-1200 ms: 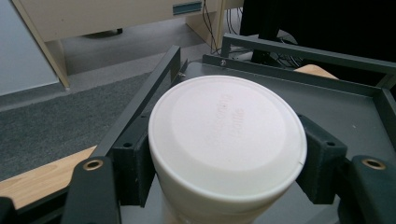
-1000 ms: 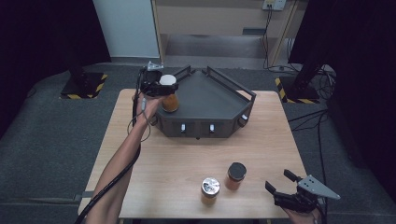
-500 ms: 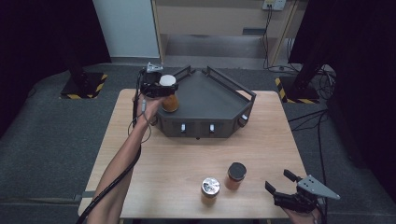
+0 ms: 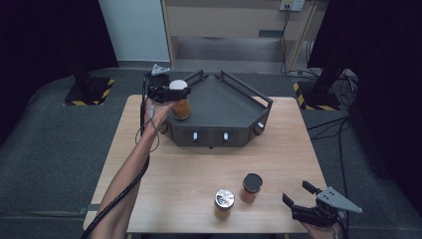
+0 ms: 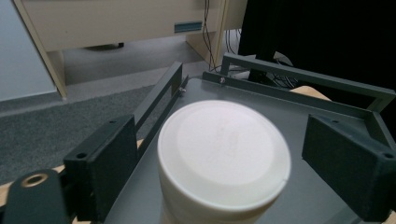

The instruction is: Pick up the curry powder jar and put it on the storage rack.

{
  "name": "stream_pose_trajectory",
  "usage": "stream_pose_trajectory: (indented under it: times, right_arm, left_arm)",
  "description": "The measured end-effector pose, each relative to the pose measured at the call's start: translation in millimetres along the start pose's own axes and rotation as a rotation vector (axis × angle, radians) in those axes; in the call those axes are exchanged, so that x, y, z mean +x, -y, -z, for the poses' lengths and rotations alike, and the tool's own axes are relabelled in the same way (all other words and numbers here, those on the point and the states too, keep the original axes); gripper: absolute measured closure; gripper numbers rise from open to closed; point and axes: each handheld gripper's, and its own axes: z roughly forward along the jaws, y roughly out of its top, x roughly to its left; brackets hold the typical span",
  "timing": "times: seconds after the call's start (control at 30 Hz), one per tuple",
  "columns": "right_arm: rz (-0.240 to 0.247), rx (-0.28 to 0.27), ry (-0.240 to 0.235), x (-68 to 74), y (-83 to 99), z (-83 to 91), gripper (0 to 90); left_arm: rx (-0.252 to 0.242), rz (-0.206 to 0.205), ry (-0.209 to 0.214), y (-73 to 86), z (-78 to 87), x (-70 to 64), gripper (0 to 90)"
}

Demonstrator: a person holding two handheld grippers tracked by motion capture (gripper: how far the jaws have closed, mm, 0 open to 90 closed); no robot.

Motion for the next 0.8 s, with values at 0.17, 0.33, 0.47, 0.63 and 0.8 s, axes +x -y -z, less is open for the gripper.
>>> stream_pose_trajectory:
  times: [0.17,0.33,0.47,0.63,0.8]
  right_arm:
    - [0.002,-0.002,0.0,0.6,0.1,0.1,10.4]
    - [0.004,-0.001,-0.002,0.6,-0.1,0.0,10.4]
    - [0.005,0.0,-0.003,0.5,-0.1,-0.2,10.4]
    - [0.005,0.0,-0.002,0.6,-0.2,-0.2,10.3]
    - [0.007,0.001,-0.002,0.8,-0.4,-0.3,10.3]
  left_arm:
    - [-0.021,-0.016,0.007,-5.4,11.0,-3.2,6.4]
    - [-0.032,-0.031,0.023,-9.2,22.6,-5.3,5.1]
    - [-0.037,-0.035,0.04,-7.9,31.5,-5.3,5.1]
    - [-0.045,-0.041,0.058,-3.0,44.8,-5.3,5.2]
    - [-0.058,-0.047,0.076,6.0,58.9,-3.7,5.2]
